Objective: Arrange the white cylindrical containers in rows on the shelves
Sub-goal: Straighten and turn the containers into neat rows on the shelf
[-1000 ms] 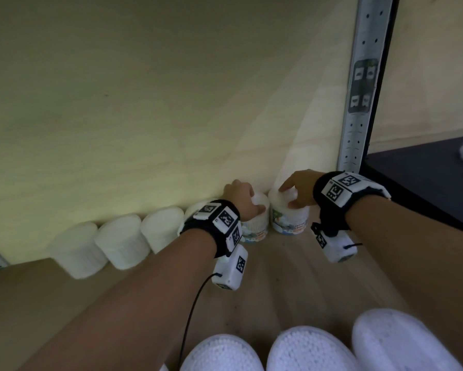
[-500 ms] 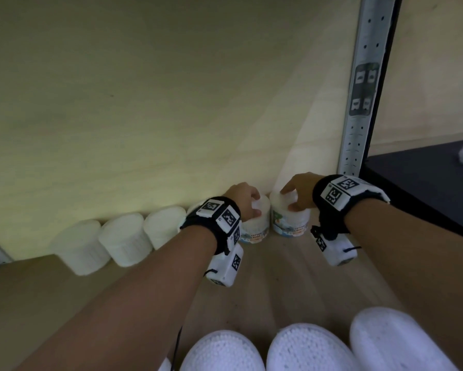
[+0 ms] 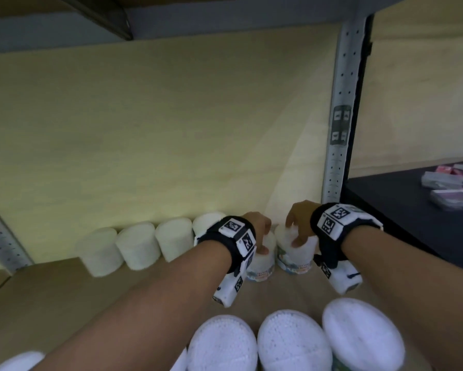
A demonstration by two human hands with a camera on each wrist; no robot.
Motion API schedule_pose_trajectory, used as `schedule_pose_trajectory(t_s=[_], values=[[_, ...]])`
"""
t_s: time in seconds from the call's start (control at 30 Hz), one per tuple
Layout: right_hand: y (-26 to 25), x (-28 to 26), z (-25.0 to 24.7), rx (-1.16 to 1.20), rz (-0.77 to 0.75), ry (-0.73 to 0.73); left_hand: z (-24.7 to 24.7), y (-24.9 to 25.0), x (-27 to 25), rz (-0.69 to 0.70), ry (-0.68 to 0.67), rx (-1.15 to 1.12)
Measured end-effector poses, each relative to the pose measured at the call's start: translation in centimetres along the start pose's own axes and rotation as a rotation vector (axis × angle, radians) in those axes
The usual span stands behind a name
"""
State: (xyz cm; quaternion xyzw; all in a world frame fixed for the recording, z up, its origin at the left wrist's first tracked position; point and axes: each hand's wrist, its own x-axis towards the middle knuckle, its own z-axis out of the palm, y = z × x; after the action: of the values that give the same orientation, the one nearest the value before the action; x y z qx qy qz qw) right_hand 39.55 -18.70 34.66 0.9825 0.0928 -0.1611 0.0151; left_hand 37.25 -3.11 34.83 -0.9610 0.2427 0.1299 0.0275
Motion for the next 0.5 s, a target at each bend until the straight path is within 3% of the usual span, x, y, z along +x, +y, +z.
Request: schedule_pose_trajectory(t_s=[0.27,0.4,0.43,0.5], values=[[0.7,-2.0,2.8,-0.065,0.075,0.004,1.2,2.8,-4.5,0.049,0.003,0.001],[-1.4,-7.0,1.6,-0.003,0.112,-0.026,1.7,4.1,-6.7,0.041,0.022,0.014],[-0.9,-6.7,1.9,-0.03,0.125,-0.009,1.6,4.5,-7.1,0.04,0.017,0.013],[3.8,-0.1,6.3,-0.079,0.097,-0.022,1.5,5.2,-7.8,0.045,0.012,0.024]])
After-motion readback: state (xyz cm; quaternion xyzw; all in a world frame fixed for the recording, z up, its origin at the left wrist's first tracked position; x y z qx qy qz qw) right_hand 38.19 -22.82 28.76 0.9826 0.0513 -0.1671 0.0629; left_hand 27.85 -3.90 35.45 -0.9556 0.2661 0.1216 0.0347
